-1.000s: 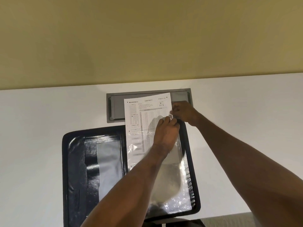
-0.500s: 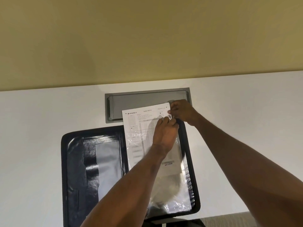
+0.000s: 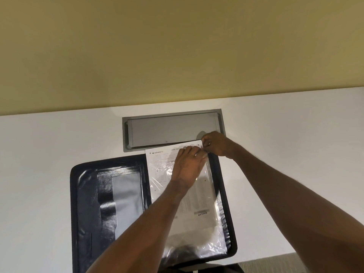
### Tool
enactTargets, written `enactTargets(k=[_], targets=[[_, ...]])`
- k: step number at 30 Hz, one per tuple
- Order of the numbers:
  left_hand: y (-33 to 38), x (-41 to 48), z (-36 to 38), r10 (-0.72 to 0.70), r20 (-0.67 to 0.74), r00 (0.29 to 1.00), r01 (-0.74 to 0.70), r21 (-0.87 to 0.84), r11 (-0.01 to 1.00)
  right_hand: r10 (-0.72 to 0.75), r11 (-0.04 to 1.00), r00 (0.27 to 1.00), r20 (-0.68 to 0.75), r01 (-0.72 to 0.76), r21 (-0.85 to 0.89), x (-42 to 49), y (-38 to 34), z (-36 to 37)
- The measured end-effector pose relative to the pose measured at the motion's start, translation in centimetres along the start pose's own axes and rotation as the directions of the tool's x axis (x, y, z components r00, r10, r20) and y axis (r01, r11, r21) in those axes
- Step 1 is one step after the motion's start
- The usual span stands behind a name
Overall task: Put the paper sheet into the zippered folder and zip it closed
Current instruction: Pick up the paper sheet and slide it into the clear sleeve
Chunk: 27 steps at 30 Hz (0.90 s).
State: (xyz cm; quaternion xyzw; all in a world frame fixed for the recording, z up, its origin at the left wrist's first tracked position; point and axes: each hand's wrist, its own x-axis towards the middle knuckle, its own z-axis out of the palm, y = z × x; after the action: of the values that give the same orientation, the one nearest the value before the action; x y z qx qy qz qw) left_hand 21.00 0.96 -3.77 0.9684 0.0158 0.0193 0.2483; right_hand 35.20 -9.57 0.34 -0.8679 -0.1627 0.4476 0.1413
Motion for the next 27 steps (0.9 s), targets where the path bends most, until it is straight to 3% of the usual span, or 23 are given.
enactTargets(k=[4, 8, 12, 16, 27], targets=[[-4.3, -1.9, -2.6, -0.172, 0.006, 0.985, 0.172, 0.007, 0.985, -0.155, 0.987, 0.984, -0.085, 0.158, 0.031, -0.5, 0.3, 1.0], [-8.6, -3.2, -5.1, -0.258, 0.020, 0.966, 0.257, 0.043, 0.966, -0.202, 0.974, 0.970, -0.138, 0.213, 0.071, -1.2, 0.9, 2.0], [-10.5, -3.8, -6.3, -0.254, 0.089, 0.963, 0.243, 0.115, 0.963, -0.235, 0.971, 0.969, -0.079, 0.238, 0.034, -2.1, 1.2, 2.4], [-10.9, -3.7, -6.5, -0.251, 0.128, 0.960, 0.225, 0.190, 0.956, -0.250, 0.964, 0.961, -0.120, 0.235, -0.121, -2.6, 1.0, 2.5], [-10.6, -4.9, -6.7, -0.166, 0.263, 0.950, 0.096, 0.260, 0.961, -0.323, 0.913, 0.937, -0.132, 0.271, -0.305, -3.4, 1.8, 4.5]])
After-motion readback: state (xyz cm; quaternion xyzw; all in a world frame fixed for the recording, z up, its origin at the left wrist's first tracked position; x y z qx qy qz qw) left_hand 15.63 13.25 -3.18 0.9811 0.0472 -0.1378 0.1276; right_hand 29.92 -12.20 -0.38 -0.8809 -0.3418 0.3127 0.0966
